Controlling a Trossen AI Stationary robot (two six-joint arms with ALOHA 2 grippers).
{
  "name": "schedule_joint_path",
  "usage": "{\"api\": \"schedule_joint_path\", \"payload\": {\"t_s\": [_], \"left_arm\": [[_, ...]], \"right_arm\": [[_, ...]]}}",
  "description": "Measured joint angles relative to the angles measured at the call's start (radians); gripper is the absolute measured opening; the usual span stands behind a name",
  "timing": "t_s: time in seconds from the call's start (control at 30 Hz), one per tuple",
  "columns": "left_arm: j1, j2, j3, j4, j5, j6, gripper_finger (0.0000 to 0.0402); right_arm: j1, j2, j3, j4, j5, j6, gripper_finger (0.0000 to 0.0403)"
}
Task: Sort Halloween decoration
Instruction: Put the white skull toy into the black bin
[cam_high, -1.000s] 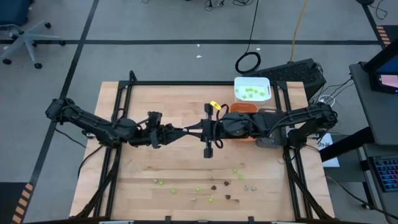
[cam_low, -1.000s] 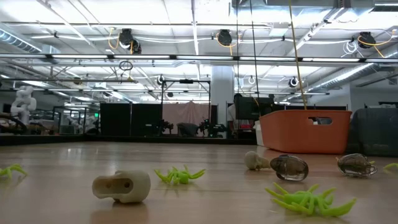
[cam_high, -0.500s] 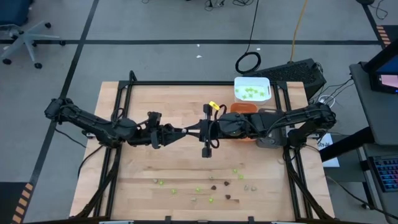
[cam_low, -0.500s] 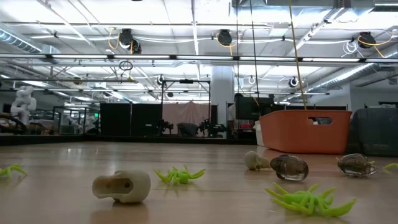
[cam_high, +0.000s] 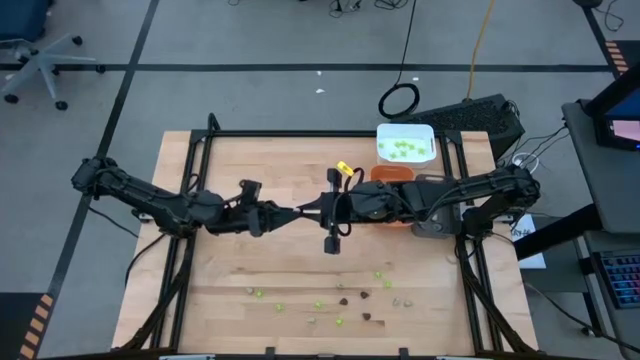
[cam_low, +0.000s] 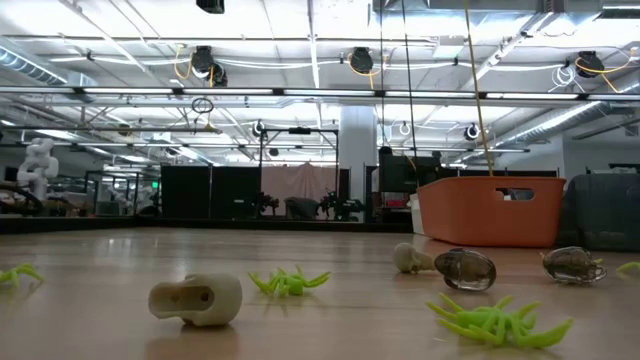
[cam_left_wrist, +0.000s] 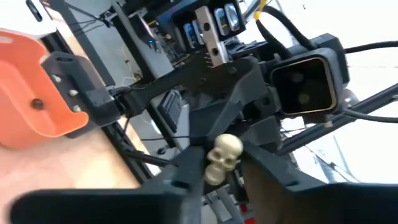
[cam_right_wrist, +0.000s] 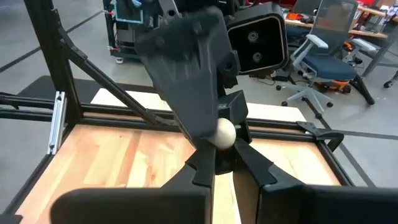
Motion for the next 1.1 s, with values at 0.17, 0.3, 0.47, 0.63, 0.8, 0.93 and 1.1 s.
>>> {"api": "schedule_joint_path", "payload": {"t_s": [0.17, 0.3, 0.47, 0.63, 0.8, 0.93, 1.1], "left_arm": [[0.0, 0.001, 0.0, -0.003, -0.006, 0.034, 0.002], [-0.001, 0.001, 0.0, 0.006, 0.006, 0.026, 0.0026], [-0.001, -0.002, 0.0, 0.027, 0.053, 0.022, 0.0043], [-0.001, -0.003, 0.0, 0.065, 0.07, 0.023, 0.0045], [-0.002, -0.003, 0.0, 0.068, 0.09, 0.023, 0.0046], [-0.002, -0.016, 0.0, 0.066, 0.117, 0.023, 0.0047], [-0.002, -0.055, 0.0, 0.062, 0.17, 0.023, 0.0047]], "right_arm": [[0.0, -0.003, 0.002, -0.024, 0.002, 0.001, 0.002], [0.008, -0.009, 0.002, -0.018, -0.009, -0.037, 0.0046], [0.017, -0.01, 0.0, 0.039, -0.021, -0.102, 0.0114], [0.018, -0.01, 0.0, 0.057, -0.025, -0.144, 0.0165], [0.018, -0.01, 0.0, 0.07, 0.0, -0.152, 0.0172], [0.028, -0.024, 0.008, 0.057, 0.01, -0.165, 0.0168], [0.061, -0.03, 0.091, -0.082, 0.063, -0.175, 0.0168]]}}
